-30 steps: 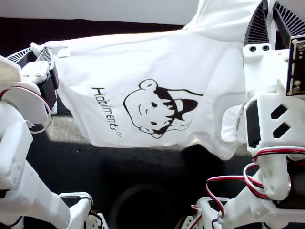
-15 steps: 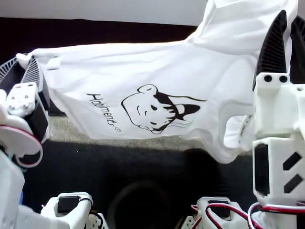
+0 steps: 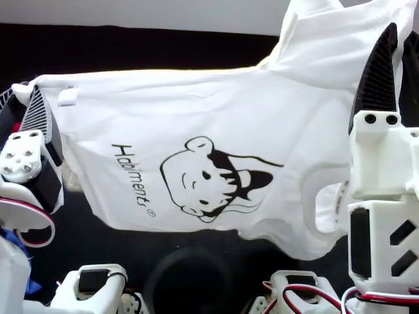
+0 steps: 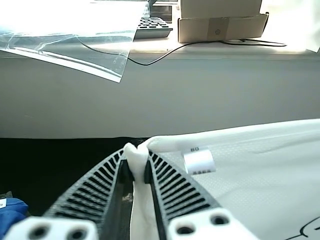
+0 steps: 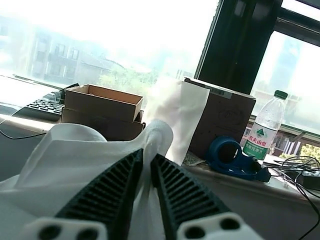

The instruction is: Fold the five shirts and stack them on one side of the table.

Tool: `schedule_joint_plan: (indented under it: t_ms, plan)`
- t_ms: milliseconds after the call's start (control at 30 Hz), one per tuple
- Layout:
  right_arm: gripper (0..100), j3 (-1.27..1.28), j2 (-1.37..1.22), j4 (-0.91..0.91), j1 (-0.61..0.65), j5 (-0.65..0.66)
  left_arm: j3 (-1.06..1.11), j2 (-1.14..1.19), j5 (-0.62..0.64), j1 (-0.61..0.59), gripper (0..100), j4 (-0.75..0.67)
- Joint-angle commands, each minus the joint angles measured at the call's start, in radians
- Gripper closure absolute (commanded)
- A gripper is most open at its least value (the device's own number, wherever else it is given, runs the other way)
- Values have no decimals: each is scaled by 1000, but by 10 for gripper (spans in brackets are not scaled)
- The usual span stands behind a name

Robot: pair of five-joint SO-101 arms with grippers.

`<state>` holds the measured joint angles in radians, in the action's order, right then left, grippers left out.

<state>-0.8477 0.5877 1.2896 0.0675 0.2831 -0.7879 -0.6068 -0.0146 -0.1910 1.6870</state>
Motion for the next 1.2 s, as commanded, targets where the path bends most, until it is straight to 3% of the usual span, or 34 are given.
schedule_joint_plan:
  t_ms: [0, 133, 300, 600, 800, 900, 1167]
  plan:
    - [993, -13, -2, 24, -12, -6, -12, -1, -3, -15, 991, -18]
    - [993, 176, -21, 58, -10, -15, 42, 1, -5, -15, 991, -18]
    - [993, 535, -54, -4, -5, -147, 374, 1, -6, -15, 991, -40]
    - [993, 1139, -71, -300, 228, -199, 1043, 1, -80, -94, 991, -330]
    - [993, 1511, -97, -639, 321, -198, 1353, 1, -167, -165, 991, -496]
    - [993, 1618, -193, -740, 354, -198, 1486, 1, -192, -193, 991, -568]
    - [993, 1623, -357, -696, 458, -198, 1670, 1, -327, -358, 991, -592]
